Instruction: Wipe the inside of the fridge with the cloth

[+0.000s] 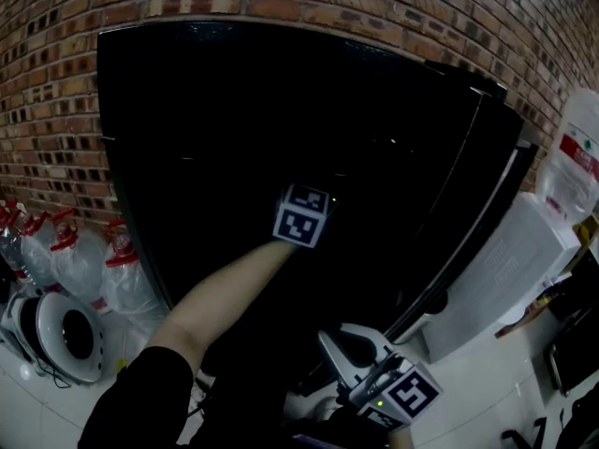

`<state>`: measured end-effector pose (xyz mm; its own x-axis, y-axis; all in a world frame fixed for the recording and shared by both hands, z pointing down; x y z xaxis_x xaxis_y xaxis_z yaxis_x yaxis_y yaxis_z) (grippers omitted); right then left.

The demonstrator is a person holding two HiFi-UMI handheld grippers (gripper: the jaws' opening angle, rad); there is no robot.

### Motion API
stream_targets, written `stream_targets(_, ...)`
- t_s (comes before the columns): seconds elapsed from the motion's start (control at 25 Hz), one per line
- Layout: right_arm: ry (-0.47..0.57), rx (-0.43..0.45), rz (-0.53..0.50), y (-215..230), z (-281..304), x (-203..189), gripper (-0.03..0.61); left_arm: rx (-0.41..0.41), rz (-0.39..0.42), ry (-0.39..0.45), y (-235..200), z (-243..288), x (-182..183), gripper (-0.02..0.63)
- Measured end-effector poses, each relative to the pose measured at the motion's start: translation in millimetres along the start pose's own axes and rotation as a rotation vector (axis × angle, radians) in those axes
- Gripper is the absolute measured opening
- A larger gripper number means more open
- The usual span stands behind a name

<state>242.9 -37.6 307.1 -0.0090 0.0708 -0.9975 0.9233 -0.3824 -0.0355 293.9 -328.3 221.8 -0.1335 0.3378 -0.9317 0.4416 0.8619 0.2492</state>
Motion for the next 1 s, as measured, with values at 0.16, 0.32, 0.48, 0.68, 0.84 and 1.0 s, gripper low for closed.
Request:
stream_targets(0.16, -0.004, 0.029, -0.012, -7.4, 2.7, -2.7, 0.006, 0.084, 0.113, 0.030, -6.2, 3.0, 10.8, 0.132)
stream_targets(0.32, -0.011, 0.013, -0.018, -10.6, -4.5, -6.1, 0.006, 0.243, 0.023, 0.035, -21.1, 19.6, 2.5, 0.132)
stream_targets(0.48, -0.018, -0.012, -0.009, -6.7, -17.6, -6.1, 0.005, 0.304, 0.004, 0.030, -21.2, 33.5, -6.2, 0.132)
stream_targets(0.68, 0.021, -0.012, -0.009, 2.3, -19.6, 1.2, 0.006, 0.280, 0.041, 0.030, -17.8, 51.7, 10.6, 0.132)
stream_targets(0.84, 0.036, 0.024, -0.023, -8.6, -14.9, -0.8, 0.006, 0.264, 0.009, -0.026, -20.1, 48.1, 5.5, 0.132)
stream_targets(1.0, 0.024, 0.016, -0.018, -10.8, -20.2, -4.6, 0.006, 0.291, 0.051, -0.030, -25.2, 38.3, 3.5, 0.132)
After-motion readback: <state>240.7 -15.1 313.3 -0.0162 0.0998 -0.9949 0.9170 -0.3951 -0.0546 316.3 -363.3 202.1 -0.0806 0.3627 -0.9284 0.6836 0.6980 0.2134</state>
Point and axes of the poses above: the fingertips, and each gripper's own axes: z forward along the fingers, y to its right, x out of its top, the point moved 10 cm from there along -z, backward along the fingers, and after that the axes turned 3 degrees about z, right-handed, at the moved point
